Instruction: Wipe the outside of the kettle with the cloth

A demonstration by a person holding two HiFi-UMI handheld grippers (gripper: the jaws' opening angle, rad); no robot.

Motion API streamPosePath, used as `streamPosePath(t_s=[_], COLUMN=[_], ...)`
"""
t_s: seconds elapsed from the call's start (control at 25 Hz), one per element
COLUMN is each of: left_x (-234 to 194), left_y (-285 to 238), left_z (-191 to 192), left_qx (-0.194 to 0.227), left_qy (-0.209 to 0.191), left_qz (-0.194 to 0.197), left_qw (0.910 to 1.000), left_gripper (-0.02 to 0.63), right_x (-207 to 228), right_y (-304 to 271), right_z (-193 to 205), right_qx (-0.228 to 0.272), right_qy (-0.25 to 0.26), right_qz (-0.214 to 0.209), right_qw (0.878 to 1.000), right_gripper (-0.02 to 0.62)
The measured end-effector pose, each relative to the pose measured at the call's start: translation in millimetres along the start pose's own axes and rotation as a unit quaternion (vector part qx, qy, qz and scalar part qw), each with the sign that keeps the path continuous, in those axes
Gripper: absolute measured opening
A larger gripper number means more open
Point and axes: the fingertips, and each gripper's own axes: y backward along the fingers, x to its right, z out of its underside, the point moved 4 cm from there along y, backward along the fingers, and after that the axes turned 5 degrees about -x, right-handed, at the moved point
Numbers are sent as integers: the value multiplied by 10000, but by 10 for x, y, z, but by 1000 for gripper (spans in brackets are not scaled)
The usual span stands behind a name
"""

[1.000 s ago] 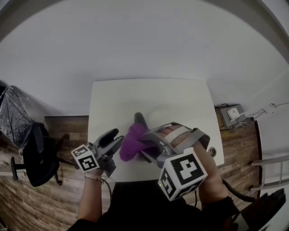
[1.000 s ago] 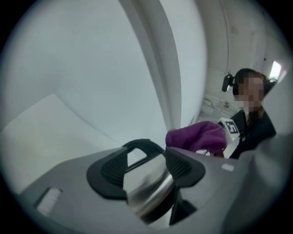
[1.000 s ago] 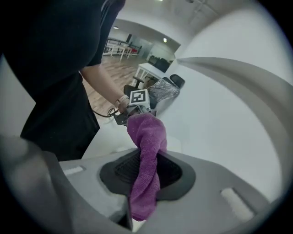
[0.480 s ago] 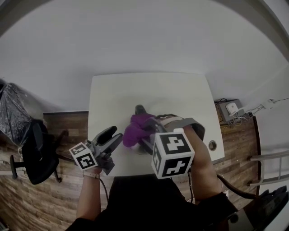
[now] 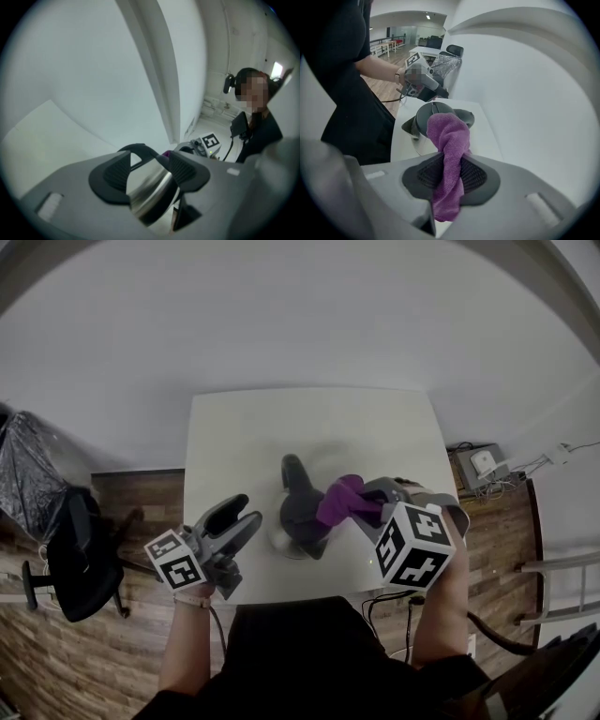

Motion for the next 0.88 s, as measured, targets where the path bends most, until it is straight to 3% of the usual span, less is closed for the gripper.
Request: streamPosePath(t_s=[0.12, 0.24, 0.44, 0.88], left_x=[30, 63, 136, 303], left_y=[32, 53, 86, 182], left_z=[-65, -116, -195, -304], left_qx=[125, 238, 588, 779], left_qy=[-76, -131, -148, -348], left_qz=[-64, -86, -101, 94], left_qw=[9999, 9996, 9981, 9963], left_gripper=[236, 230, 221, 192], right_x=[-17, -182, -584, -482], right_y=[317, 577, 251, 75], right_z=[-159, -524, -847, -351], right_qx=[419, 985, 1166, 1099], right_qy=[176, 693, 1310, 287], right_qz=[370, 528, 81, -69], right_qw=[9983, 9913, 9845, 9935], right_gripper=[91, 91, 90, 91])
